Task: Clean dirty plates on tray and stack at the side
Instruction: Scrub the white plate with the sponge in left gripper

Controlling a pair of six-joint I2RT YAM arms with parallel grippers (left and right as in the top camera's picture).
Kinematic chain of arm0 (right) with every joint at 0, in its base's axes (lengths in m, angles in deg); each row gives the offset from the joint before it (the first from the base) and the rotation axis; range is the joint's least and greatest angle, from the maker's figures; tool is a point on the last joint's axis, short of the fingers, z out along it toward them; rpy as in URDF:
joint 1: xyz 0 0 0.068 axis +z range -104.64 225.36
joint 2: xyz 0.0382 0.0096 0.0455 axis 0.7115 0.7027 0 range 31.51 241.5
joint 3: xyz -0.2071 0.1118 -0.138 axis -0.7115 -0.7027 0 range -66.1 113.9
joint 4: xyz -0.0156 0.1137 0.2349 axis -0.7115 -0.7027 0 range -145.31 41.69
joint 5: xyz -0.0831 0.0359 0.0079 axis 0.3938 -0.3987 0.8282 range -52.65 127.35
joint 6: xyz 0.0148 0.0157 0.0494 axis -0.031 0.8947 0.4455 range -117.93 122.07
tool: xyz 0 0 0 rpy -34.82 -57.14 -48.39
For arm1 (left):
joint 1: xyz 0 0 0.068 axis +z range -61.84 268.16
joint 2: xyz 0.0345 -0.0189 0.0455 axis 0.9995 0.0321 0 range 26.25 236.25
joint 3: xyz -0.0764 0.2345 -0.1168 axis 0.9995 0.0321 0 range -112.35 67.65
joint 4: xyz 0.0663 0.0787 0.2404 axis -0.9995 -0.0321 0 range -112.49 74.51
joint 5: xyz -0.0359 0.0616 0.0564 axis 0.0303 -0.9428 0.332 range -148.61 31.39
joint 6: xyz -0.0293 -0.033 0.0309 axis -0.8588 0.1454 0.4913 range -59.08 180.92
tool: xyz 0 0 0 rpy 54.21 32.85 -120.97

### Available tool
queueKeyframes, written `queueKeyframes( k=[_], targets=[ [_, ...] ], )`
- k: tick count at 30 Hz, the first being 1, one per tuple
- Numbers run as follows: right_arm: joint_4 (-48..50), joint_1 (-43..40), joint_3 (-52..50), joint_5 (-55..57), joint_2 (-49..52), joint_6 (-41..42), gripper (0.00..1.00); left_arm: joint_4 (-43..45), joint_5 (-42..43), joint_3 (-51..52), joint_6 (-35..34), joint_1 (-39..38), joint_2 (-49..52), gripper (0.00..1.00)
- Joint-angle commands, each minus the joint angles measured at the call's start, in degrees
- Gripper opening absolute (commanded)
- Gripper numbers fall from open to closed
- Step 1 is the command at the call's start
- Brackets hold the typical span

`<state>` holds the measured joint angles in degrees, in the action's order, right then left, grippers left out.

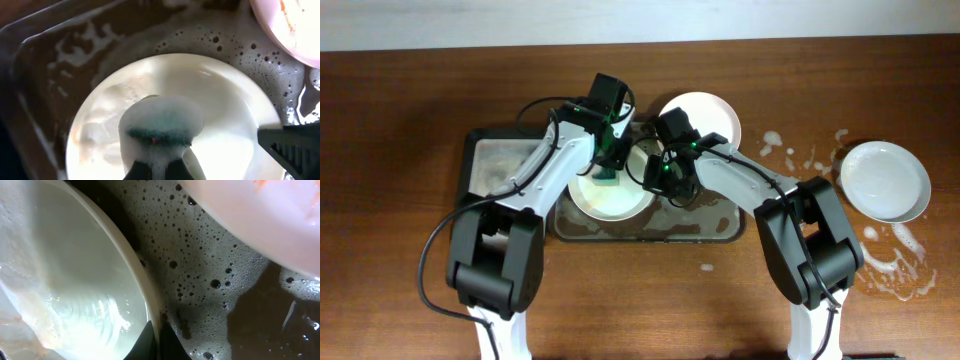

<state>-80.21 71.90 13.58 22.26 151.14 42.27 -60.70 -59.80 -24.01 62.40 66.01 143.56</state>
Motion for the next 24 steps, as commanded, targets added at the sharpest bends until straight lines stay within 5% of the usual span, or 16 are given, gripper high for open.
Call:
queueKeyframes(
  k=[1,7,13,18,24],
  targets=[
    [-1.3,-0.8,-1.6,5.0,1.6,-0.5,0.04,2.4,2.9,-0.2,4.9,0.0,4.8,0.01],
    [-1.3,-0.9,-1.6,5.0,1.6,-0.5,0.04,3.4,2.6,-0.2,4.6,0.0,10.9,0.01],
    [-1.3,-0.8,-1.6,5.0,1.6,-0.7,0.04,4.1,-25.4,-0.2,3.4,0.0,11.4,0.01],
    [-1.3,-0.8,-1.6,4.8,1.6,-0.7,0.04,4.1,-31.7,-0.5,4.7,0.0,11.2,0.01],
    [-1.3,-0.9,-1.6,4.8,1.6,-0.7,0.04,-2.7,-29.9,-10.0,2.4,1.1,3.0,0.01]
  ],
)
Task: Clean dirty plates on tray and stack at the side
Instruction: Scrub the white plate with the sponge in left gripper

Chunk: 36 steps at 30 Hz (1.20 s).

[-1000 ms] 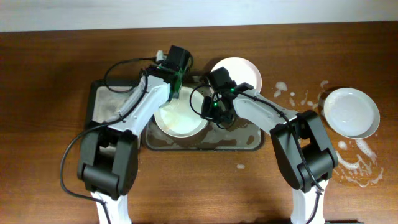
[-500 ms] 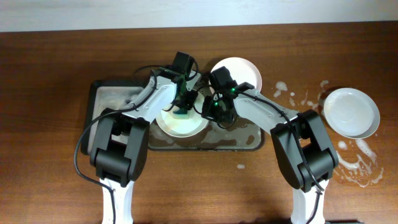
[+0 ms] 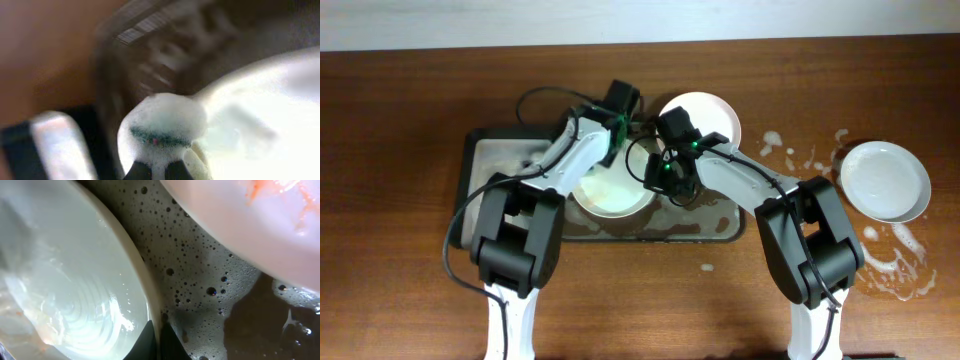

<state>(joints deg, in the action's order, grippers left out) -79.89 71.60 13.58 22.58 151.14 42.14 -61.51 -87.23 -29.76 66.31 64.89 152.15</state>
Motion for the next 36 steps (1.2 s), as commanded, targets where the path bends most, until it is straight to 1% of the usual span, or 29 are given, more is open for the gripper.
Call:
queueKeyframes(
  k=[1,3,4,5,6,7,8,9,10,11,12,13,14,16,18,19,21,24,25,28,29,30,31,32,33,36],
  targets=[
    [-1.6,-0.5,-1.6,4.5,1.6,-0.6,0.04,-3.9,1.8,-5.7,-2.6,2.4,-7.6,0.01],
    [-1.4,-0.5,-1.6,4.5,1.6,-0.6,0.04,-6.8,9.4,-5.8,-7.1,2.4,-10.0,0.01],
    [-1.4,-0.5,-1.6,4.5,1.6,-0.6,0.04,-9.0,15.6,-5.7,-9.2,2.4,-9.9,0.01],
    [-1.4,-0.5,-1.6,4.5,1.6,-0.6,0.04,-9.9,25.1,-4.1,-9.3,2.3,-9.6,0.01],
    [-1.4,-0.5,-1.6,4.5,1.6,-0.6,0.04,-9.8,28.2,-2.0,-10.5,2.0,-9.6,0.01],
    [-1.4,-0.5,-1.6,4.5,1.6,-0.6,0.04,-9.5,28.5,0.2,-12.3,1.9,-9.6,0.01],
    [-1.4,-0.5,-1.6,4.5,1.6,-0.6,0.04,-7.6,28.5,5.8,-15.8,1.9,-9.6,0.01],
    [-1.4,-0.5,-1.6,4.5,1.6,-0.6,0.04,-5.7,30.4,8.4,-16.5,1.9,-9.6,0.01],
    [-1.2,-0.5,-1.6,4.5,1.6,-0.6,0.04,-2.8,34.2,11.1,-17.6,1.9,-9.6,0.01],
    [-1.2,-0.5,-1.6,4.5,1.6,-0.6,0.04,-0.6,34.9,13.0,-21.0,1.9,-9.6,0.01],
    [-1.3,-0.5,-1.6,4.5,1.6,-0.6,0.04,1.9,34.8,14.9,-24.7,2.1,-9.6,0.01],
    [-1.5,-0.5,-1.6,4.5,1.6,-0.6,0.04,3.3,34.7,15.7,-26.3,2.1,-9.6,0.01],
    [-1.6,-0.5,-1.6,4.5,1.6,-0.6,0.04,6.2,34.9,17.0,-27.3,2.0,-9.6,0.01],
    [-1.4,-0.5,-1.6,4.5,1.6,-0.6,0.04,9.0,34.9,17.5,-28.5,1.9,-9.6,0.01],
    [-1.5,-0.5,-1.6,4.5,1.6,-0.6,0.04,11.1,32.0,17.5,-29.3,2.1,-9.6,0.01],
    [-1.5,-0.5,-1.6,4.5,1.6,-0.6,0.04,11.5,29.2,17.5,-29.9,2.1,-9.6,0.01],
    [-1.4,-0.5,-1.6,4.5,1.6,-0.6,0.04,11.3,22.9,17.9,-29.8,2.1,-9.6,0.01],
    [-1.4,-0.5,-1.6,4.5,1.6,-0.6,0.04,11.3,22.7,21.4,-28.0,2.0,-9.6,0.01],
    [-1.5,-0.5,-1.6,4.5,1.6,-0.6,0.04,11.3,21.2,23.2,-27.7,2.0,-9.6,0.01],
    [-1.5,-0.5,-1.6,4.5,1.6,-0.6,0.04,11.3,20.6,23.3,-27.6,2.1,-9.6,0.01],
    [-1.7,-0.5,-1.6,4.5,1.6,-0.6,0.04,11.0,19.0,23.3,-25.4,2.1,-9.6,0.01],
    [-1.6,-0.5,-1.6,4.5,1.6,-0.6,0.04,9.0,14.0,23.3,-23.7,2.1,-9.6,0.01],
    [-1.6,-0.5,-1.6,4.5,1.6,-0.6,0.04,8.2,12.2,23.3,-23.6,2.1,-9.6,0.01],
    [-1.4,-0.5,-1.6,4.5,1.6,-0.6,0.04,7.9,11.3,23.3,-21.7,2.1,-9.6,0.01],
    [-1.4,-0.5,-1.6,4.5,1.6,-0.6,0.04,7.8,10.0,23.3,-21.1,2.1,-9.6,0.01],
    [-1.4,-0.5,-1.6,4.5,1.6,-0.6,0.04,7.8,2.6,23.3,-20.9,2.1,-9.6,0.01]
  ],
)
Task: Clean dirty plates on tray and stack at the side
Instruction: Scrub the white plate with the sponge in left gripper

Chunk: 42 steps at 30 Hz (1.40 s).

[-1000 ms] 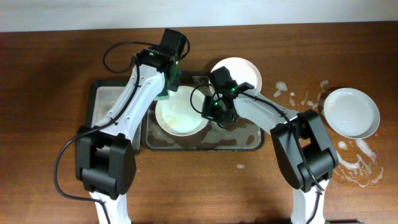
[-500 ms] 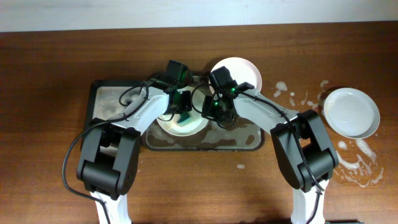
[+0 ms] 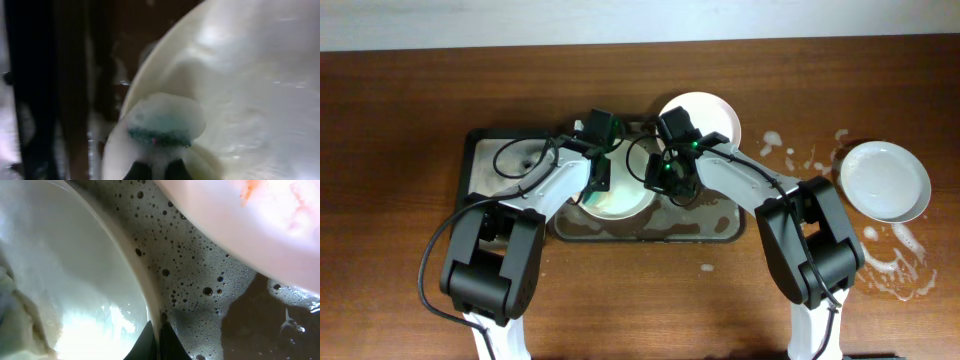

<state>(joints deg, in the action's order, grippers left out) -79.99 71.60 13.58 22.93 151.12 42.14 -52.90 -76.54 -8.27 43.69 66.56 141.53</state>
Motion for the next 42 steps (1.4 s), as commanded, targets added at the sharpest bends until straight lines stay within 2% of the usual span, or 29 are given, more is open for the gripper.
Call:
queueKeyframes(
  k=[1,6,12,13,15,17,21,23,25,26,29,32,36,42],
  targets=[
    [-1.2,-0.5,-1.6,4.1,1.6,-0.6,0.04,-0.8,-9.7,1.7,2.0,0.4,1.0,0.01],
    [-1.3,-0.5,-1.6,4.1,1.6,-0.6,0.04,-4.1,-13.4,-4.9,3.0,0.4,1.0,0.01],
    [-1.3,-0.5,-1.6,4.1,1.6,-0.6,0.04,-16.0,-13.0,-18.3,3.0,0.4,0.5,0.0],
    [-1.3,-0.5,-1.6,4.1,1.6,-0.6,0.04,-17.1,-11.3,-19.9,3.5,0.4,-0.2,0.01],
    [-1.3,-0.5,-1.6,4.1,1.6,-0.6,0.04,-17.1,-1.0,-21.9,7.0,0.4,-1.7,0.01],
    [-1.3,-0.5,-1.6,4.1,1.6,-0.6,0.04,-14.6,15.5,-20.8,15.6,0.4,-1.7,0.01],
    [-1.3,-0.5,-1.6,4.1,1.6,-0.6,0.04,-3.1,16.3,-10.7,15.6,0.4,-1.7,0.01],
    [-1.3,-0.5,-1.6,4.1,1.6,-0.6,0.04,3.4,23.2,-5.0,14.9,0.3,-1.7,0.0],
    [-1.3,-0.5,-1.6,4.1,1.6,-0.6,0.04,5.7,24.0,-2.1,9.4,0.3,-1.7,0.0],
    [-1.3,-0.5,-1.6,4.1,1.6,-0.6,0.04,5.7,25.8,-1.7,8.9,0.3,-1.7,0.01],
    [-1.3,-0.5,-1.6,4.1,1.6,-0.6,0.04,7.3,25.6,-1.7,4.6,0.3,-1.6,0.0],
    [-1.3,-0.5,-1.6,4.1,1.6,-0.6,0.04,7.4,20.2,-1.7,4.4,0.3,-0.5,0.01],
    [-1.3,-0.5,-1.6,4.1,1.6,-0.6,0.04,7.0,20.6,-1.7,4.4,0.2,5.6,0.01],
    [-1.3,-0.5,-1.6,4.1,1.6,-0.6,0.04,6.7,17.9,-2.0,5.8,0.4,5.6,0.01]
  ],
)
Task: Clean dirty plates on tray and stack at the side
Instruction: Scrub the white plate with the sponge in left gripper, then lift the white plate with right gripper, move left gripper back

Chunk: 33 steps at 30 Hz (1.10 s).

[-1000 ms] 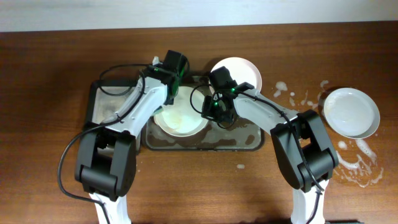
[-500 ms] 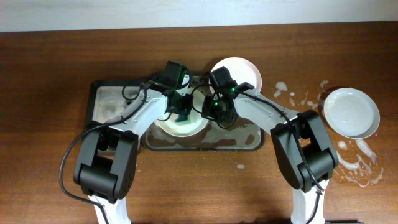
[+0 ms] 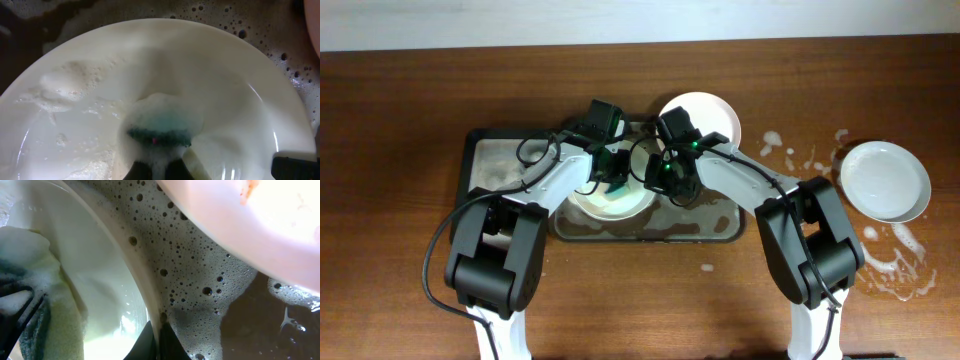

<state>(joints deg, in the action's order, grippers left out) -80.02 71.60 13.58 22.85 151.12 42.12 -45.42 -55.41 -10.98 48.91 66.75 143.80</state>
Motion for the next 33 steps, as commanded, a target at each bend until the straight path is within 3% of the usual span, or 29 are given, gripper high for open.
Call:
queueKeyframes(
  k=[1,3,7,10,20,24,33],
  targets=[
    [-1.4,-0.5,-1.6,4.2,1.6,-0.6,0.04,-0.9,-5.7,0.7,0.8,0.2,3.3,0.01],
    [-1.5,-0.5,-1.6,4.2,1.6,-0.6,0.04,-2.9,-12.7,0.7,1.6,0.2,3.4,0.0],
    [-1.3,-0.5,-1.6,4.2,1.6,-0.6,0.04,-3.3,-14.1,0.7,5.3,0.3,4.6,0.01],
    [-1.4,-0.5,-1.6,4.2,1.6,-0.6,0.04,-4.0,-20.7,0.7,7.9,0.3,5.2,0.01],
    [-1.4,-0.5,-1.6,4.0,1.6,-0.6,0.04,-5.5,-37.6,1.0,9.1,0.2,5.2,0.0],
    [-1.5,-0.5,-1.6,4.0,1.6,-0.6,0.04,-10.1,-42.1,-5.1,9.1,0.2,4.6,0.0],
    [-1.5,-0.5,-1.6,4.0,1.6,-0.8,0.04,-23.6,-39.8,-23.5,8.2,0.2,4.3,0.01]
  ],
)
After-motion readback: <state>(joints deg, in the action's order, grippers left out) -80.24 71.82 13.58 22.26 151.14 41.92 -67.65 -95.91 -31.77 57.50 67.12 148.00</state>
